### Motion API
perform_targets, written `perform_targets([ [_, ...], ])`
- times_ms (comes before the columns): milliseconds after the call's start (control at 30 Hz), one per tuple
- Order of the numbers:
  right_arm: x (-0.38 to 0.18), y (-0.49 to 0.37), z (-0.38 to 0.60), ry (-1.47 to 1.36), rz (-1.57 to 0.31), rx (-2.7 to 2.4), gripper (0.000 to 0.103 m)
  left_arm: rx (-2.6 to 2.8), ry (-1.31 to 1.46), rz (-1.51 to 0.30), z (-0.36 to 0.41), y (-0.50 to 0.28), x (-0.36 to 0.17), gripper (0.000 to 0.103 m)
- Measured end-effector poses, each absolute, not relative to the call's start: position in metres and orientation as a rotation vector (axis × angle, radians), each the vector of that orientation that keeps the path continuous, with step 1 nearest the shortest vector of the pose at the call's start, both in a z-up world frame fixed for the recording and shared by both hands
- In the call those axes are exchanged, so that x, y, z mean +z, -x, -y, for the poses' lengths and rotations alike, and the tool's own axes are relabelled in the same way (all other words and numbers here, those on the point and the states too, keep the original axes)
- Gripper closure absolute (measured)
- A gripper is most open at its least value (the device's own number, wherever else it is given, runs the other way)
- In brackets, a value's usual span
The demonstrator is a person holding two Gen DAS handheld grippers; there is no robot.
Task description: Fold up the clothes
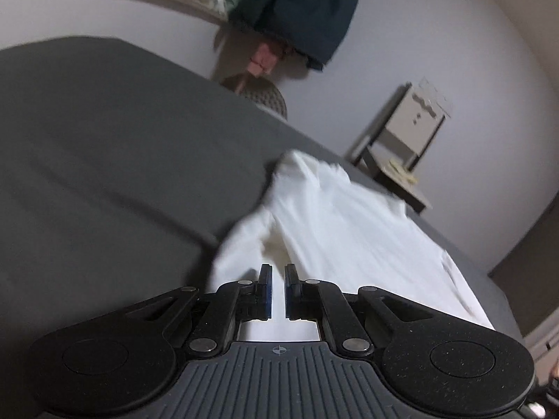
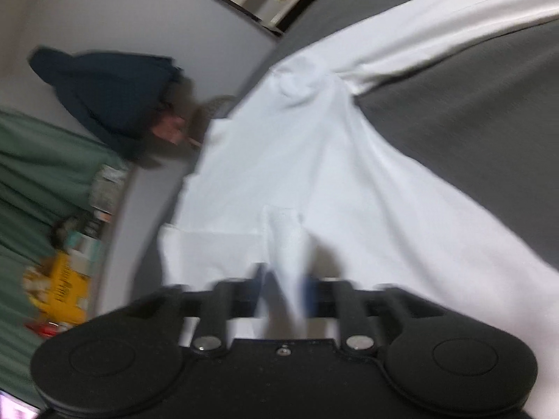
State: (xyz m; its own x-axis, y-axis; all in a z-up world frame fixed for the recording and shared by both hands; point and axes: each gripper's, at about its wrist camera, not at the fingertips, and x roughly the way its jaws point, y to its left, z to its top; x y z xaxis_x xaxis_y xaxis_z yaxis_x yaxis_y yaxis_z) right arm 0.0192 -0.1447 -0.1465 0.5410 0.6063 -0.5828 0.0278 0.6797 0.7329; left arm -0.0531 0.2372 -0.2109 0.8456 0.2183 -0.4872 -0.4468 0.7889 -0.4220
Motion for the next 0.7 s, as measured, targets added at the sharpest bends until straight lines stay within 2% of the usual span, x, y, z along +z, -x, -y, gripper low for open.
perform_targets([
  [33, -0.142, -0.013, 0.148, -0.744, -0.924, 0.361, 0.047, 0.378, 0.554, -0.425, -0.241, 0.053, -0.212, 0.099],
  [133, -0.118, -0.002, 0.143, -0.629, -0.832, 0.321, 0.046, 0.400, 0.549, -0.399, -0.253, 0.051, -0.215, 0.099],
  [267, -0.077, -0.025, 0.086, -0.424, -0.732, 0.479, 0.045, 0.393, 0.465, -0.393, -0.260, 0.044, -0.218, 0.099],
  [433, -0.062, -0.097, -0.019, -0.402, -0.781, 0.781, 0.045, 0.257, 0.488, -0.382, -0.260, 0.035, -0.225, 0.099],
  [567, -0.069, -0.155, -0.114, -0.326, -0.850, 0.860, 0.045, 0.284, 0.572, -0.436, -0.274, 0.037, -0.236, 0.099],
  [700, -0.087, -0.201, -0.185, -0.197, -0.881, 0.862, 0.045, 0.360, 0.659, -0.410, -0.289, 0.040, -0.249, 0.099],
])
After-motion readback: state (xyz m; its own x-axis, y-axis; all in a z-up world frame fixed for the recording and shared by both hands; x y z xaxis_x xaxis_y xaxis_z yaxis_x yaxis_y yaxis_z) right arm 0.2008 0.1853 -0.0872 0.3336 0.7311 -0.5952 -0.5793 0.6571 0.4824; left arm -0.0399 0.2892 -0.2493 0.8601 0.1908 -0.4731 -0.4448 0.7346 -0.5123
